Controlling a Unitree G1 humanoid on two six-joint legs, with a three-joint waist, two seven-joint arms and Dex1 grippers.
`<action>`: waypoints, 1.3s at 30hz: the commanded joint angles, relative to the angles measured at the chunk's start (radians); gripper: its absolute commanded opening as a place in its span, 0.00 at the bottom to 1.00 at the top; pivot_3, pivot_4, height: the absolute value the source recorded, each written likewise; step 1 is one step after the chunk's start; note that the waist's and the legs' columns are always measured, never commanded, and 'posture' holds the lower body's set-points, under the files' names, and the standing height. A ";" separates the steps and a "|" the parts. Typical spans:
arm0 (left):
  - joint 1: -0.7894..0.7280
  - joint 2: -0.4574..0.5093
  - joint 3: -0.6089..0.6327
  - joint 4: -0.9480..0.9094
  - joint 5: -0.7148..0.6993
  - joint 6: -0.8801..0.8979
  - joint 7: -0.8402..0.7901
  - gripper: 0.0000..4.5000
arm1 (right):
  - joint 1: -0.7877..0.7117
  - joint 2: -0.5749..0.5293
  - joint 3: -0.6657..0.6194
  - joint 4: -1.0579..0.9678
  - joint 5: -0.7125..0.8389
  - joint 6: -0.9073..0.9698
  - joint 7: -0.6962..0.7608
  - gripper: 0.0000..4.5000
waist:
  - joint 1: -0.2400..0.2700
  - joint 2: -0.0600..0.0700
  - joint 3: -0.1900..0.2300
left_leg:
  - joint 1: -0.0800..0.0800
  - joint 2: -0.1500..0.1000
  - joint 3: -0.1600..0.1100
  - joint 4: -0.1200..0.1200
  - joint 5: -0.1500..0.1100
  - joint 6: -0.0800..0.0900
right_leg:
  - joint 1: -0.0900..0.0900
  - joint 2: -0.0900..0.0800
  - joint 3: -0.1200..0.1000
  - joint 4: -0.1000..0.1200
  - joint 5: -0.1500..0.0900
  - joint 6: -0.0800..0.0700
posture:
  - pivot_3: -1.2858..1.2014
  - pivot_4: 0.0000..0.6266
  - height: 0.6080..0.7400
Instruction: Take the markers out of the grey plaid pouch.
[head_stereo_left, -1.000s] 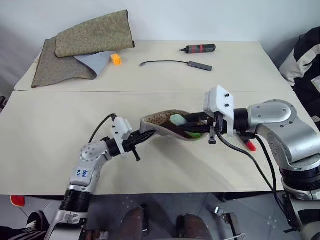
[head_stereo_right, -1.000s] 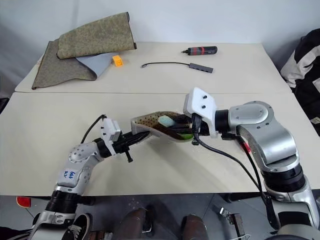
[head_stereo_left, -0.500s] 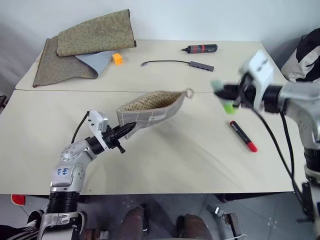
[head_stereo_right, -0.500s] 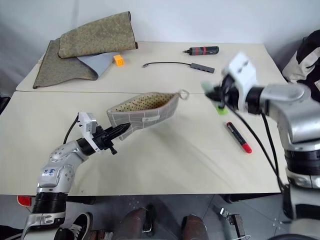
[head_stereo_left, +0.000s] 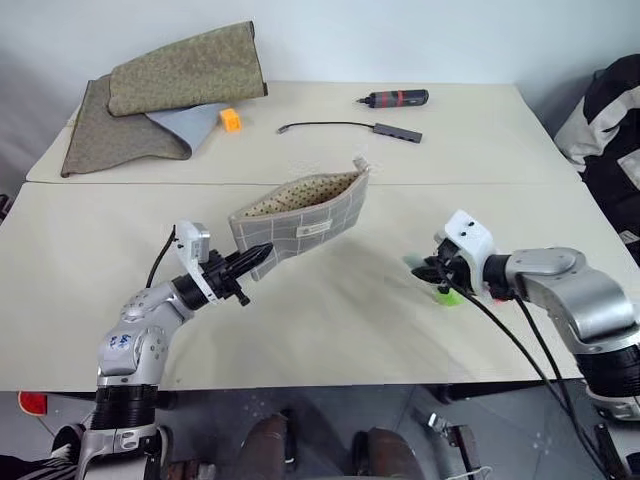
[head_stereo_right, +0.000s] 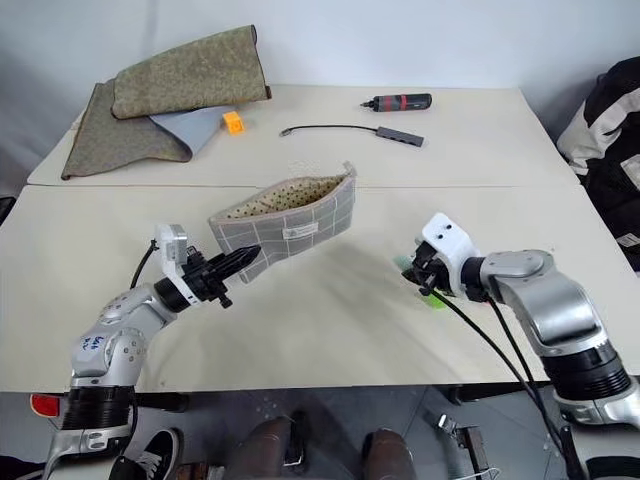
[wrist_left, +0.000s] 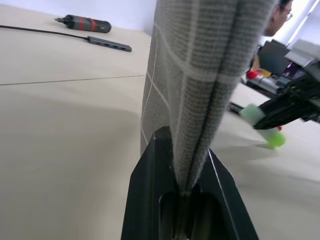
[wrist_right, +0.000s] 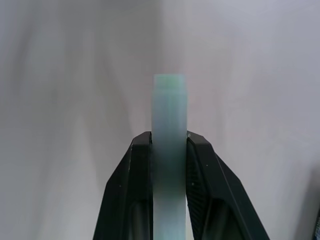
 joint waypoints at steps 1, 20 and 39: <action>-0.001 0.044 0.009 -0.034 -0.014 0.034 -0.016 0.00 | 0.015 0.017 -0.004 0.006 -0.008 -0.020 -0.005 0.39 | 0.000 0.000 0.000 | 0.000 0.000 0.000 -0.001 0.000 0.000 | -0.001 0.000 0.000 0.000 0.000 0.000 | 0.52 0.24 1.00; 0.011 0.139 0.081 0.016 -0.113 0.319 0.035 0.00 | -0.068 0.159 -0.152 0.046 0.044 -0.298 -0.014 0.75 | 0.001 0.001 0.000 | 0.000 0.000 0.000 -0.003 0.001 -0.001 | -0.001 0.001 0.001 0.002 0.000 0.000 | 0.52 0.24 1.00; -0.028 0.165 0.223 0.043 -0.139 0.301 0.082 0.87 | 0.045 0.138 -0.116 -0.044 0.017 -0.350 0.025 0.76 | -0.002 0.001 0.000 | 0.001 0.000 0.001 -0.004 0.001 -0.001 | -0.002 0.000 0.002 0.001 0.000 0.000 | 0.52 0.24 1.00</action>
